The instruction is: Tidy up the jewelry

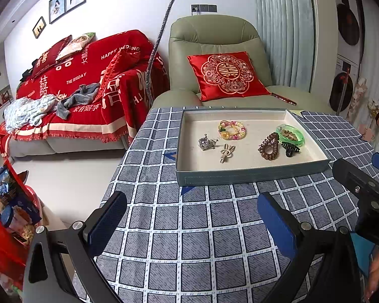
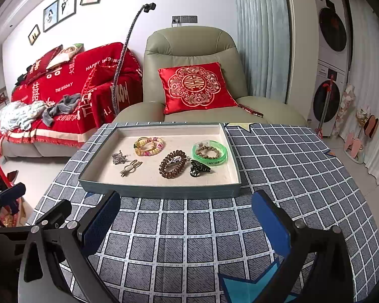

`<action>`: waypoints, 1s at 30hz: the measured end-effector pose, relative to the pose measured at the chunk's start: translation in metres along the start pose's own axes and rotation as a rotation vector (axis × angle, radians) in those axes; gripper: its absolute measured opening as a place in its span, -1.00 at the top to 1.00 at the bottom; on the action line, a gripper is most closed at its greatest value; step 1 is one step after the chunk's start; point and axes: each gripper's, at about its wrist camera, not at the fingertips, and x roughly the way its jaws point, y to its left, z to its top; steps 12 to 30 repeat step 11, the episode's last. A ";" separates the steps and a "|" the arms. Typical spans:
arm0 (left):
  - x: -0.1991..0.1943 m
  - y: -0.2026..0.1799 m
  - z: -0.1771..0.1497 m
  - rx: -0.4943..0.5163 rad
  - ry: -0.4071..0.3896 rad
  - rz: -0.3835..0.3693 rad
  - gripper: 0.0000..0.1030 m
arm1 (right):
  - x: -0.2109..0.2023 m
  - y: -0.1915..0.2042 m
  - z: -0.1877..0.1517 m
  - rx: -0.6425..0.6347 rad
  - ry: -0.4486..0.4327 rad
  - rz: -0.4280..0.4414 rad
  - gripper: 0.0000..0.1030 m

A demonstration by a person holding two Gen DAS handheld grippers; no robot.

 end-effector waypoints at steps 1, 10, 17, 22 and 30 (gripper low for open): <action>0.000 0.000 0.000 0.000 0.000 -0.001 -1.00 | 0.000 0.000 0.000 0.000 0.000 0.000 -1.00; 0.000 -0.001 -0.001 0.015 -0.005 0.007 -1.00 | -0.001 0.000 -0.001 0.002 0.001 0.000 -1.00; 0.000 -0.002 -0.001 0.015 -0.003 0.005 -1.00 | -0.001 -0.001 -0.001 0.002 0.000 0.000 -1.00; 0.000 -0.002 -0.001 0.015 -0.003 0.005 -1.00 | -0.001 -0.001 -0.001 0.002 0.000 0.000 -1.00; 0.000 -0.002 -0.001 0.015 -0.003 0.005 -1.00 | -0.001 -0.001 -0.001 0.002 0.000 0.000 -1.00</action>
